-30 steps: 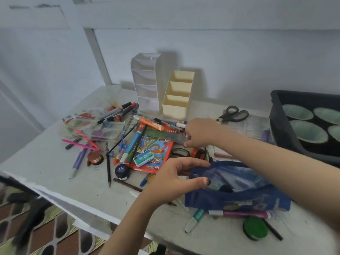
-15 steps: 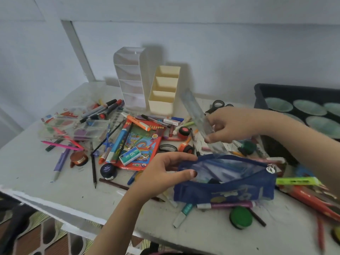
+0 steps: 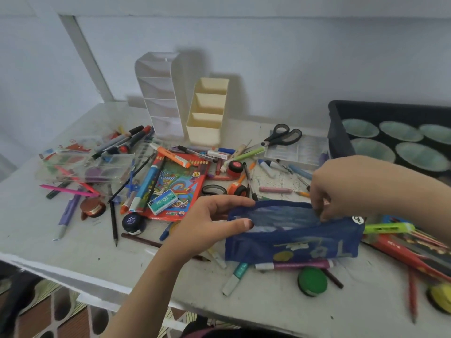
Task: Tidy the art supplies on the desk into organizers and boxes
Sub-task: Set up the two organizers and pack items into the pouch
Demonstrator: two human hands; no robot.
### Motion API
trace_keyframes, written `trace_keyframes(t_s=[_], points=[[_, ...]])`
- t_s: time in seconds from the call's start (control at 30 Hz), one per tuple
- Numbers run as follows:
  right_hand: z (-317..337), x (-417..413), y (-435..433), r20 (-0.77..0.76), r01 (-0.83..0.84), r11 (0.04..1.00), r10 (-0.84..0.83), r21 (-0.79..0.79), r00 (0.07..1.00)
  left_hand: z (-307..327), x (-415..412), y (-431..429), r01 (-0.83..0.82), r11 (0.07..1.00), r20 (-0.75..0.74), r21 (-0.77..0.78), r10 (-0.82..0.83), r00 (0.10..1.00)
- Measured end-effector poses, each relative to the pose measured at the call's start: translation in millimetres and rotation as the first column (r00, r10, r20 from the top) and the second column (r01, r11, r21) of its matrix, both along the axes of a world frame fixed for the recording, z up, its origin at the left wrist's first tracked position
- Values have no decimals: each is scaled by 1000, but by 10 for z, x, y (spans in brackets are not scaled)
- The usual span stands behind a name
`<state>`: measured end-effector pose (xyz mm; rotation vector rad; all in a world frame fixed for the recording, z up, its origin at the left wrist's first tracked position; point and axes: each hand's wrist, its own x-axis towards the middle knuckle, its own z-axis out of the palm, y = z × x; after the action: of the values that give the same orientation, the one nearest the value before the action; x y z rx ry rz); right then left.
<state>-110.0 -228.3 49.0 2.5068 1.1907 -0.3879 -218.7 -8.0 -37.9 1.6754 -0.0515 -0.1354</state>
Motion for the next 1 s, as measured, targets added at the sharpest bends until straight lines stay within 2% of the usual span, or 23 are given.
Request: trace_keyframes(t_s=[0.07, 0.17, 0.33, 0.5, 0.63, 0.77, 0.87, 1.0], points=[[28, -18, 54, -47, 19, 1000, -19, -8, 999, 5, -2, -9, 4, 1000, 10, 19, -4, 1000], [153, 30, 223, -254, 73, 991, -42, 112, 966, 22, -16, -15, -3, 999, 20, 38, 2, 1000], [131, 300, 834, -261, -25, 933, 126, 360, 957, 31, -39, -45, -36, 999, 16, 34, 35, 999], [-179, 399, 1610, -167, -198, 888, 288, 415, 943, 44, -107, -68, -52, 997, 54, 54, 49, 997], [-473, 387, 2048, 90, -333, 880, 322, 340, 943, 44, -132, -54, -54, 998, 60, 43, 52, 997], [-639, 381, 2269, 303, -453, 848, 372, 273, 878, 35, -124, -46, -62, 998, 48, 14, 62, 997], [-678, 399, 2344, 374, -464, 851, 359, 247, 855, 34, -106, -21, -73, 997, 29, 10, 72, 997], [-680, 438, 2353, 384, -467, 857, 365, 219, 848, 34, -86, 15, -68, 997, 29, 21, 67, 997]])
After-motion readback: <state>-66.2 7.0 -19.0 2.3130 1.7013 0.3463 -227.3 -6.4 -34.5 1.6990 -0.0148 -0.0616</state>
